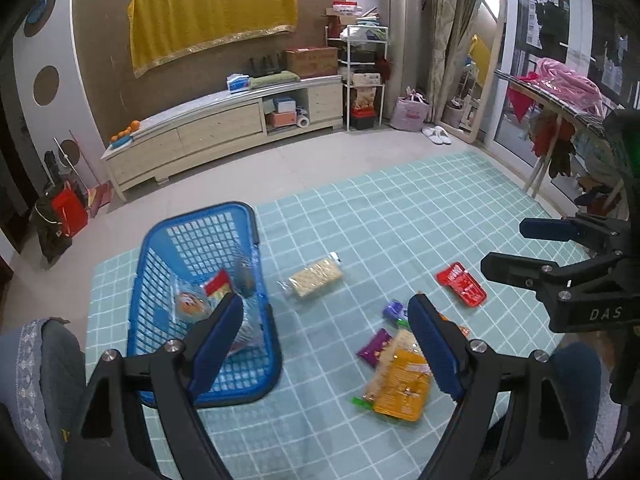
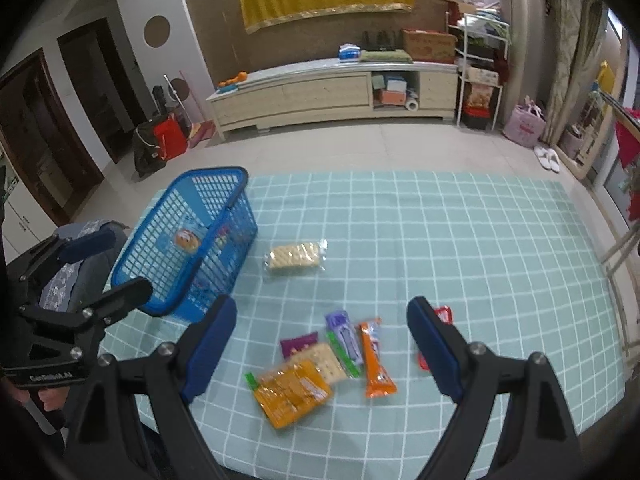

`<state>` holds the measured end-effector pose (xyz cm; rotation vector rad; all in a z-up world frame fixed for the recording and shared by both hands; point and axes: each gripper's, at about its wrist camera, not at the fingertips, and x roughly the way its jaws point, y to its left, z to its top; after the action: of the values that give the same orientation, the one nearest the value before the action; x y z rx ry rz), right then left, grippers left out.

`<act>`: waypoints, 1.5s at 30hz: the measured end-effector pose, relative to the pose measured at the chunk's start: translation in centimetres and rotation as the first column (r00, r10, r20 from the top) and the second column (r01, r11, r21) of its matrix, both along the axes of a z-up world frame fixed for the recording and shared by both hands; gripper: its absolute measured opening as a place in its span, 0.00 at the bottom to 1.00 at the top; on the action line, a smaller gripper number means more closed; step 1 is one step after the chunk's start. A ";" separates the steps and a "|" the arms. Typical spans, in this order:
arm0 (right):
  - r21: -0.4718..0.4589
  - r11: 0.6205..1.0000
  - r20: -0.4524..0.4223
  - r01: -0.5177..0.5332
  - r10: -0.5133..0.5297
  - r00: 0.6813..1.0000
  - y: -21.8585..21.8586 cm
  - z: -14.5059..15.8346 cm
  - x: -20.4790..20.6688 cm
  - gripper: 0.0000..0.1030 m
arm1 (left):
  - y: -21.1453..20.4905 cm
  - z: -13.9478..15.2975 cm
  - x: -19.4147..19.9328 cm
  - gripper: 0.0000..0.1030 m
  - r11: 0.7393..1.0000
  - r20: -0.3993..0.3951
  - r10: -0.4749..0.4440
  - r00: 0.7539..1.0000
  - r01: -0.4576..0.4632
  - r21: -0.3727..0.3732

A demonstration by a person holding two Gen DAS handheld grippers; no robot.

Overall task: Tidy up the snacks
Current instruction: 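Move the left tool to the orange snack bag and grasp it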

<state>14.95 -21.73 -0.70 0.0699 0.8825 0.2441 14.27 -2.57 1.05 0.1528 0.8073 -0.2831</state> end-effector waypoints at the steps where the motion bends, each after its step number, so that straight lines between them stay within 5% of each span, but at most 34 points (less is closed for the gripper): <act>1: 0.002 1.000 -0.006 0.003 -0.003 1.000 -0.3 -0.3 -0.2 0.87 | -0.3 -0.2 -0.2 0.80 1.000 -0.004 -0.003 1.000 0.003 0.002; 13: -0.013 1.000 -0.087 0.023 -0.024 0.996 -3.4 -6.1 -2.0 0.87 | -4.6 -6.7 -1.5 0.80 0.996 -0.114 -0.080 0.990 0.083 0.024; 29: -0.014 0.997 -0.199 0.072 -0.074 0.977 -6.4 -14.9 -3.2 0.87 | -9.8 -17.6 -1.4 0.80 0.971 -0.308 -0.160 0.938 0.206 0.123; 41: 0.017 0.996 -0.240 0.091 -0.084 0.967 -7.7 -17.0 -3.2 0.87 | -11.3 -21.7 0.0 0.80 0.944 -0.364 -0.165 0.916 0.254 0.212; 45: 0.024 0.995 -0.246 0.093 -0.085 0.966 -7.8 -17.2 -3.1 0.87 | -10.7 -21.6 0.2 0.77 0.950 -0.368 -0.178 0.912 0.257 0.178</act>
<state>11.90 -29.52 -17.89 0.1753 1.1179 0.1687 14.51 -13.27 -20.53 0.4156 1.1788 -0.4397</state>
